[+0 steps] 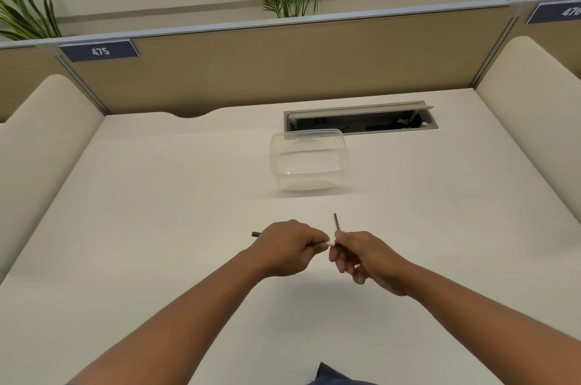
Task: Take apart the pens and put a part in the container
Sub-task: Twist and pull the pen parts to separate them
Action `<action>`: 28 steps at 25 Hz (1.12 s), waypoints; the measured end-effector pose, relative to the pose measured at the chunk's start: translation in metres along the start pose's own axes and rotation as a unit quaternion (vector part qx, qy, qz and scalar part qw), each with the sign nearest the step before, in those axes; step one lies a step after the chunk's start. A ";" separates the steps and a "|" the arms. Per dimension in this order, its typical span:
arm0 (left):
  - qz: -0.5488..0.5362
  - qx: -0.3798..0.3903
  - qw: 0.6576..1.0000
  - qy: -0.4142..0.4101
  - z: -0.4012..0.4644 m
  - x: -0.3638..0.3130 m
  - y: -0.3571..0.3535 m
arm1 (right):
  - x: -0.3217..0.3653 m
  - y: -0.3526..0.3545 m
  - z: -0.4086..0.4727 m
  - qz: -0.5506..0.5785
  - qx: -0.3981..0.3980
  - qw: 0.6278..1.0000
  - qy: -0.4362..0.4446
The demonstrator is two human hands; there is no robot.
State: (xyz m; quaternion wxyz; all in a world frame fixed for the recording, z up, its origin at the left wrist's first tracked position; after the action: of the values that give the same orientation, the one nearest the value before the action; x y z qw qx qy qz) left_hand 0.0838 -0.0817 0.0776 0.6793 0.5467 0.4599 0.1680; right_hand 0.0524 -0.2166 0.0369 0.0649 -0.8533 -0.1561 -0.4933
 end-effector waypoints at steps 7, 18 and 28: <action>-0.169 0.057 0.981 0.074 0.004 0.008 -0.004 | 0.017 0.003 -0.001 -0.075 -0.033 0.995 0.065; -0.229 0.142 0.959 0.090 0.007 0.004 0.001 | 0.039 0.010 -0.012 -0.247 -0.084 0.939 0.224; -0.267 0.167 0.946 0.083 0.008 0.004 0.002 | 0.051 0.007 -0.015 -0.305 -0.091 0.903 0.288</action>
State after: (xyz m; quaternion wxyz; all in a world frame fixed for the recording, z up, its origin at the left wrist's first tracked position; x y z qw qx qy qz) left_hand 0.0928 -0.0830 0.0780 0.5581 0.4936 0.6648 -0.0537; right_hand 0.0663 -0.2169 0.0885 -0.1247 -0.5866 -0.3379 -0.7254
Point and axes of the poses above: each hand's wrist, its own z-axis towards the middle knuckle, its own y-axis out of the back of the hand, x = y × z, the point moved 8 cm from there along z, towards the middle knuckle, and after that the axes turned 7 degrees about -x, right-handed, at the moved point
